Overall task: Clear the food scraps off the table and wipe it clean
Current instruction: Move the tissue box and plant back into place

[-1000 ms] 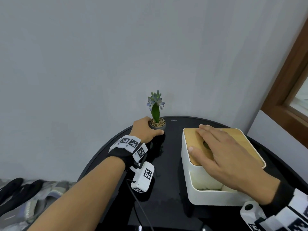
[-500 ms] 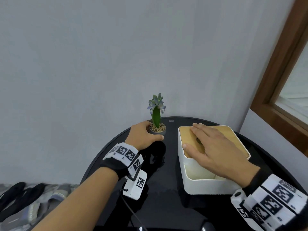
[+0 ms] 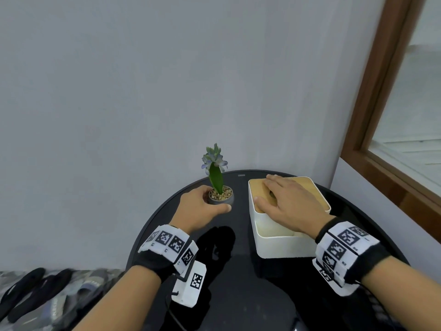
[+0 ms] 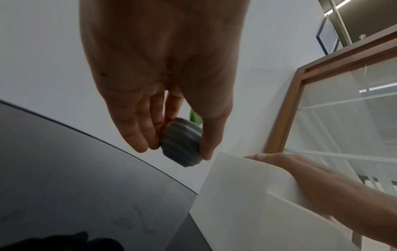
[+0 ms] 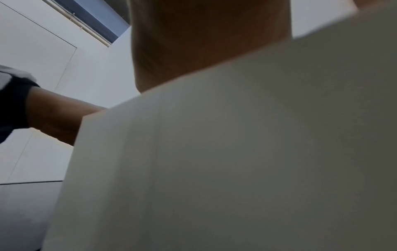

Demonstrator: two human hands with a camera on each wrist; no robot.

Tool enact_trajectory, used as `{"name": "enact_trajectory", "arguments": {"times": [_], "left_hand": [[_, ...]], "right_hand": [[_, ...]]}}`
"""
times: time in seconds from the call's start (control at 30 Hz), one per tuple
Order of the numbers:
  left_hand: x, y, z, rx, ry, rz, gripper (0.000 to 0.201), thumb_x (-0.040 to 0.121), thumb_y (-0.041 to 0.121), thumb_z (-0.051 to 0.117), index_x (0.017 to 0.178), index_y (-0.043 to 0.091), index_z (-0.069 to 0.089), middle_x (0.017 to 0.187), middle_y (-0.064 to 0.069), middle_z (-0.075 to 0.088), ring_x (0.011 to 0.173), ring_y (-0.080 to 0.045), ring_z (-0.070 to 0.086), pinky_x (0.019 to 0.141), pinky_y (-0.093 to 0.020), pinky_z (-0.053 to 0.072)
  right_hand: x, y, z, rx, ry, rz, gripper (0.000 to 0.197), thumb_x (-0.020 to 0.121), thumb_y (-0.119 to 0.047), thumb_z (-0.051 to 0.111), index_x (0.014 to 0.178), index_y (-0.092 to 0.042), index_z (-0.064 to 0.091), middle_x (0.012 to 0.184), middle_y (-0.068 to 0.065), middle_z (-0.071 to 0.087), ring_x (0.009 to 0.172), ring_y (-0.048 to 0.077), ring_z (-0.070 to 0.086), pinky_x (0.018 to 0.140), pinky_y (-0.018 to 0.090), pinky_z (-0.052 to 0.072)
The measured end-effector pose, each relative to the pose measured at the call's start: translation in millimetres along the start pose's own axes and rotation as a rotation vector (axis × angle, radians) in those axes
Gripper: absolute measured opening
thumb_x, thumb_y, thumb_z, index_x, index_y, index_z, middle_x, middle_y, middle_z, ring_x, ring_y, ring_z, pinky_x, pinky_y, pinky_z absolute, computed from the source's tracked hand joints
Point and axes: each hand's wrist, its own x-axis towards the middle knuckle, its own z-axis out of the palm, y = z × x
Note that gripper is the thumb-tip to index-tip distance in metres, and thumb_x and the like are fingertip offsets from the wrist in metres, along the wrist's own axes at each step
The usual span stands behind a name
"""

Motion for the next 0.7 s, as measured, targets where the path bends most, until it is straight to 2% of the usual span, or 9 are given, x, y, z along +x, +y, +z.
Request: {"name": "enact_trajectory", "arguments": {"times": [0.17, 0.27, 0.43, 0.5, 0.6, 0.7], "left_hand": [[-22, 0, 0, 0.003, -0.019, -0.008, 0.057, 0.065, 0.048, 0.083, 0.116, 0.028, 0.066, 0.101, 0.015, 0.071, 0.091, 0.006, 0.062, 0.074, -0.009, 0.041], [-33, 0, 2, 0.018, -0.034, -0.006, 0.058, 0.066, 0.048, 0.083, 0.117, 0.028, 0.066, 0.102, 0.014, 0.071, 0.09, 0.007, 0.06, 0.07, -0.006, 0.038], [-52, 1, 9, 0.024, -0.062, -0.024, 0.058, 0.066, 0.047, 0.083, 0.117, 0.028, 0.066, 0.101, 0.013, 0.07, 0.088, 0.007, 0.059, 0.066, -0.006, 0.038], [-57, 2, 12, 0.026, -0.076, -0.029, 0.059, 0.066, 0.047, 0.083, 0.118, 0.027, 0.065, 0.102, 0.012, 0.069, 0.09, 0.004, 0.06, 0.069, -0.008, 0.039], [-62, 4, 15, 0.046, -0.094, -0.041, 0.061, 0.066, 0.048, 0.083, 0.12, 0.027, 0.064, 0.106, 0.009, 0.069, 0.096, -0.005, 0.062, 0.079, -0.014, 0.041], [-63, 6, 17, 0.059, -0.103, -0.052, 0.062, 0.066, 0.047, 0.083, 0.12, 0.025, 0.064, 0.106, 0.008, 0.069, 0.1, -0.009, 0.062, 0.085, -0.019, 0.043]], "right_hand": [[-11, -4, -5, 0.003, 0.007, 0.038, 0.061, 0.092, -0.057, 0.036, 0.135, -0.015, 0.049, 0.149, 0.002, 0.044, 0.135, 0.019, 0.04, 0.112, 0.033, 0.03], [-23, -7, -9, 0.004, 0.024, 0.034, 0.058, 0.093, -0.056, 0.038, 0.13, -0.014, 0.053, 0.143, 0.002, 0.05, 0.129, 0.02, 0.045, 0.108, 0.032, 0.032], [-43, -12, -16, -0.016, 0.032, 0.036, 0.061, 0.094, -0.056, 0.04, 0.14, -0.015, 0.045, 0.15, 0.002, 0.042, 0.136, 0.018, 0.038, 0.112, 0.03, 0.024], [-52, -12, -17, -0.02, 0.045, 0.031, 0.062, 0.093, -0.056, 0.041, 0.142, -0.017, 0.043, 0.152, 0.001, 0.039, 0.137, 0.018, 0.036, 0.113, 0.03, 0.022], [-64, -9, -17, -0.007, 0.071, 0.028, 0.062, 0.092, -0.055, 0.044, 0.142, -0.018, 0.044, 0.151, -0.001, 0.04, 0.137, 0.017, 0.036, 0.112, 0.03, 0.024], [-73, -2, -16, -0.024, 0.067, 0.049, 0.065, 0.09, -0.06, 0.041, 0.141, -0.019, 0.044, 0.152, 0.0, 0.039, 0.139, 0.019, 0.035, 0.114, 0.035, 0.026]]}}
